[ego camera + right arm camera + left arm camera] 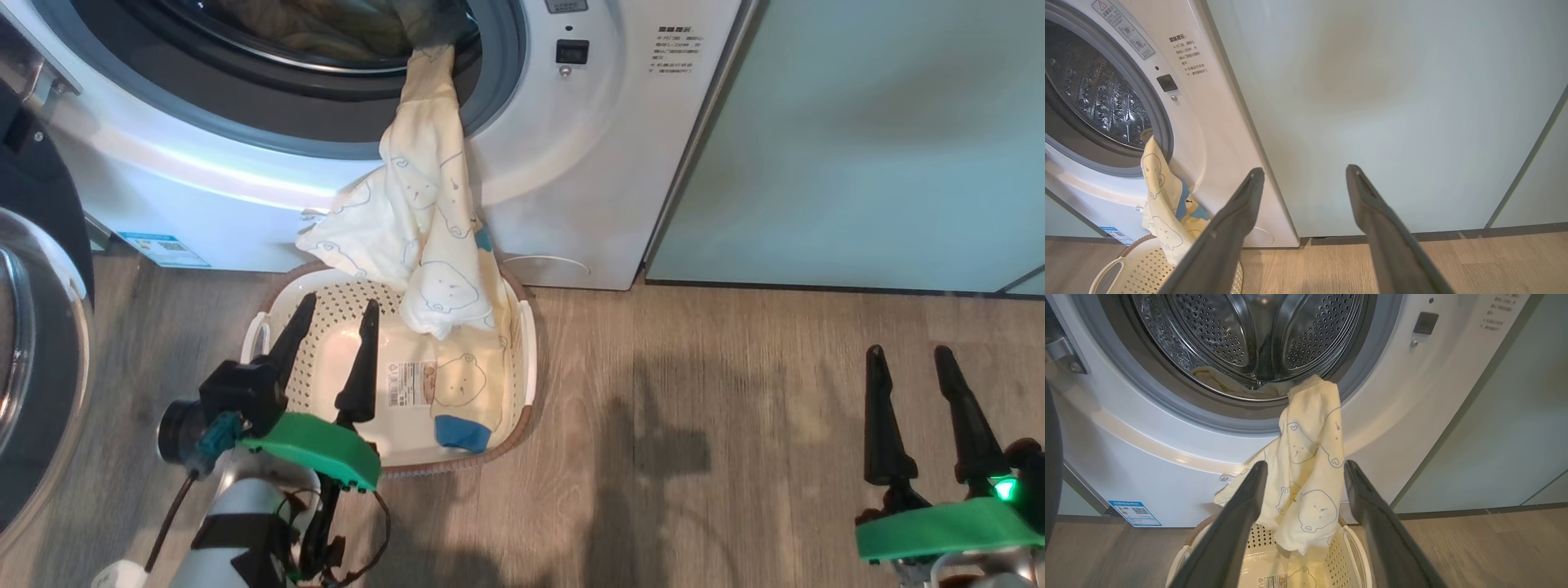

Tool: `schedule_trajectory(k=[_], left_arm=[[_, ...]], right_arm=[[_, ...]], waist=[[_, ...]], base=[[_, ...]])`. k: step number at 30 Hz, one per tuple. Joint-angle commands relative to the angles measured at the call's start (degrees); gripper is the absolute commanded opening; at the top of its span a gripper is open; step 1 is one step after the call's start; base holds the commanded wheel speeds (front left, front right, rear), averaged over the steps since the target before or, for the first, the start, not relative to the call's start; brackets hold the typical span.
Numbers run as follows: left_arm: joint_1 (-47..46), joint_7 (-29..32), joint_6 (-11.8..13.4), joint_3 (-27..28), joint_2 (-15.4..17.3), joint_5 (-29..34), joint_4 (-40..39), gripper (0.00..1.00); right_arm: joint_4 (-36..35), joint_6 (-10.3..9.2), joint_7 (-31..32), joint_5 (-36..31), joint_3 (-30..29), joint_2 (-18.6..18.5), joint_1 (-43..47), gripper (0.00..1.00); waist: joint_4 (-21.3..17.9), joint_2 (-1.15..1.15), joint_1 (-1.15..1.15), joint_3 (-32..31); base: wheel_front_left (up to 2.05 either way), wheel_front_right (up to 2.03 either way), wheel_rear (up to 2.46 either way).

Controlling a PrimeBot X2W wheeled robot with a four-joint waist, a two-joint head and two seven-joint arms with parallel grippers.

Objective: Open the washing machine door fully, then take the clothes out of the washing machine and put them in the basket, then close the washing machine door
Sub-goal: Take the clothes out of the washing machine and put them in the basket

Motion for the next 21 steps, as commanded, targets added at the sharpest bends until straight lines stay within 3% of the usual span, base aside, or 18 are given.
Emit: schedule_trajectory(k=[1, 8, 21], left_arm=[[-1.29, -0.03, 0.40, 1.62, 1.27, -0.07, -1.53, 1.00], [-3.81, 0.72, 0.33, 1.07, 1.37, -0.54, -0.56, 1.00], [-17.80, 4.92, -3.21, -0.41, 2.96, -3.76, 8.63, 1.00]], right_arm=[[-1.63, -0.16, -0.31, 0.25, 1.67, -0.92, -0.64, 1.00], [-1.58, -0.16, -0.31, 0.69, 2.75, -0.92, -1.30, 1.00], [-1.74, -0.16, -0.31, 2.22, 5.34, -0.92, -4.92, 1.00]], waist=[[-0.06, 0.00, 0.00, 0.27], [-0.11, 0.00, 0.00, 1.99], [-1.92, 0.00, 0.00, 9.44]], base=[[0.00, 0.00, 0.00], [0.00, 0.00, 0.00], [0.00, 0.00, 0.00]])
